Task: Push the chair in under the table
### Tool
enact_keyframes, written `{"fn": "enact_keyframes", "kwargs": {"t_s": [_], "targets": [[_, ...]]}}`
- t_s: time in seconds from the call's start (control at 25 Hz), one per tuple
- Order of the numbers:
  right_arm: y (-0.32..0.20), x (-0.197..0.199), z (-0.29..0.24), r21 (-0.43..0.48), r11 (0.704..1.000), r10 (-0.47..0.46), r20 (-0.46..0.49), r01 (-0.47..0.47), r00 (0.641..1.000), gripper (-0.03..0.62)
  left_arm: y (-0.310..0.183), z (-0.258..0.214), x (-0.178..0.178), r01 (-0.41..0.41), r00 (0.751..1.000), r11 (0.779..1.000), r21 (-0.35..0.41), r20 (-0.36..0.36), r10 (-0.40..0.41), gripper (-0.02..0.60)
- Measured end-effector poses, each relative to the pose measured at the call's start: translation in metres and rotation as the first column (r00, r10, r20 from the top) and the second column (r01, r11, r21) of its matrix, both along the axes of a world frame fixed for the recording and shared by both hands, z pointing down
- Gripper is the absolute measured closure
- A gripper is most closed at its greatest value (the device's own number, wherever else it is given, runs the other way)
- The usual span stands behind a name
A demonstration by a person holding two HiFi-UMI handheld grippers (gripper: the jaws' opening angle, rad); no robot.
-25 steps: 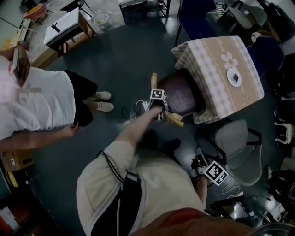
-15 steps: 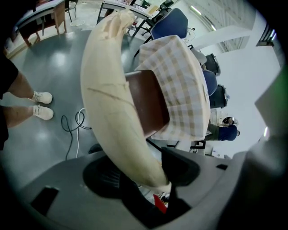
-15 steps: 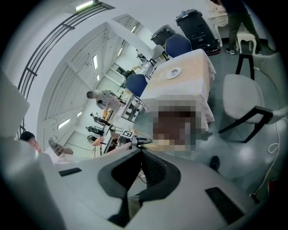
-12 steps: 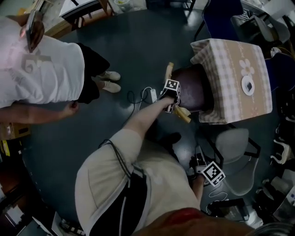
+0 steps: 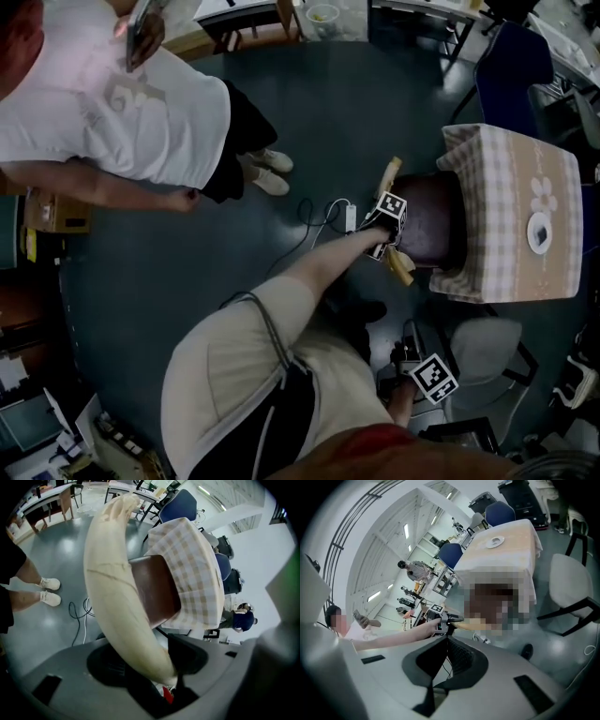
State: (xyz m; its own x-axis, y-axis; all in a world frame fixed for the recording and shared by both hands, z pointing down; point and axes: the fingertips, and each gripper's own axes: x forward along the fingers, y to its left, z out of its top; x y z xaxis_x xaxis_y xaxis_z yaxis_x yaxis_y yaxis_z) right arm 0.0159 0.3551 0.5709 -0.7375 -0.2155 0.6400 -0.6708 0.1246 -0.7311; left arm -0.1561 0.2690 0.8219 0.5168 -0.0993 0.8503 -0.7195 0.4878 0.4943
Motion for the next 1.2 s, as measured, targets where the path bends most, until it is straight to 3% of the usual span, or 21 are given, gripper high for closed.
{"fn": "enact_keyframes", "kwargs": {"t_s": [0.36,0.6,0.68,0.84,1.2], "targets": [[0.005,0.008,0.025,-0.044,0.999,-0.008,0.004,0.008,1.000,0.585,0.002,0.000,-0.002,0.013,0.999,1.000,0.001,0.030,-0.013,0.325],[0.021,-0.016,0.008,-0.019,1.000,-0.024,0.028,0.024,0.999,0.585,0.014,-0.013,-0.008,0.003,1.000,0.999,0.044,-0.017,-0.002,0.324],[0.028,-0.011,0.002,-0.021,1.000,0.013,0.010,-0.013,1.000,0.585,0.012,-0.013,-0.007,-0.021,0.999,0.998,0.059,-0.025,0.023,0.324],[0.017,0.007,0.012,-0.046,0.999,0.026,-0.027,-0.027,0.999,0.585,0.013,-0.007,-0.014,-0.011,1.000,1.000,-0.002,0.010,0.011,0.324],[0.011,0.018,0.011,-0.019,0.998,0.059,-0.031,-0.060,0.998,0.585,0.007,-0.006,-0.006,0.005,1.000,1.000,0.004,0.004,-0.005,0.324]]}}
